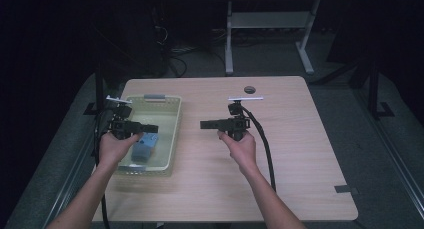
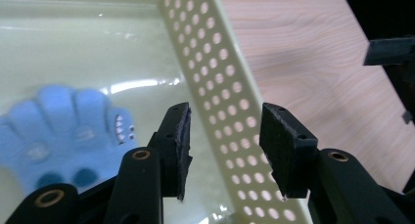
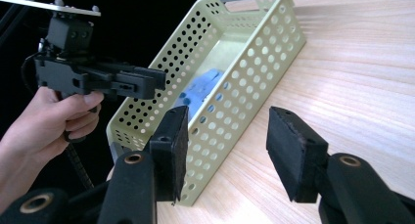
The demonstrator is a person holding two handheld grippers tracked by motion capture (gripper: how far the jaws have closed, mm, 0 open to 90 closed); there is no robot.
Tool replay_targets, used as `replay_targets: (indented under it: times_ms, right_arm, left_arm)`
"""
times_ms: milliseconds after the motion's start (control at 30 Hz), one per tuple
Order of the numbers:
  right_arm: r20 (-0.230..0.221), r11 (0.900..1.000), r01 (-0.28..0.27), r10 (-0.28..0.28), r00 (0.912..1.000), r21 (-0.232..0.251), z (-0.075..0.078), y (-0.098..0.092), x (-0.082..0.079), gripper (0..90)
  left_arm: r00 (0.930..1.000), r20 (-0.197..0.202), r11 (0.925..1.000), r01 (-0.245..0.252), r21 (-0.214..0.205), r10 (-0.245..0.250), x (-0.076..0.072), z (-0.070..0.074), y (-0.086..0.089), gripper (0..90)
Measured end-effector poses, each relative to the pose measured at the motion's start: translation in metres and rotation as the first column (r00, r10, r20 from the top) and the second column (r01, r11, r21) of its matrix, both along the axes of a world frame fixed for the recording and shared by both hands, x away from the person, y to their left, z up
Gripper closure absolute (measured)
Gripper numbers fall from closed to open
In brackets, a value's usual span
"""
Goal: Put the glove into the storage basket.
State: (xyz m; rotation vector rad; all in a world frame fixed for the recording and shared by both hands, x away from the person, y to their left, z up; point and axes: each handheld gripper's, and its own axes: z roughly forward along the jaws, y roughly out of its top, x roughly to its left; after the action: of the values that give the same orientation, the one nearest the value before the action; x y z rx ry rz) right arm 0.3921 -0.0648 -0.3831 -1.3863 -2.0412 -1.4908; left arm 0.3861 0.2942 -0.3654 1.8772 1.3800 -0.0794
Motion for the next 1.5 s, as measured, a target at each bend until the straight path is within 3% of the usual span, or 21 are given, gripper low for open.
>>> replay_targets:
  times_ms: [467,867,1500]
  right_arm:
    - [-0.006,0.9995,0.033,-0.033,0.9994,0.005,-0.002,-0.020,-0.001,47.3]
    - [-0.003,0.9981,0.061,-0.061,0.9982,0.010,-0.002,-0.037,-0.003,44.8]
    - [-0.007,0.9960,0.089,-0.088,0.9961,0.007,-0.001,-0.061,-0.005,39.1]
  left_arm:
    - [0.9990,0.023,0.9983,0.040,-0.043,-0.039,-0.001,0.005,-0.015,52.9]
    - [0.9961,0.046,0.9955,0.077,-0.055,-0.075,-0.004,0.012,-0.035,50.5]
    - [0.9900,0.068,0.9871,0.129,-0.094,-0.123,-0.004,0.016,-0.058,46.2]
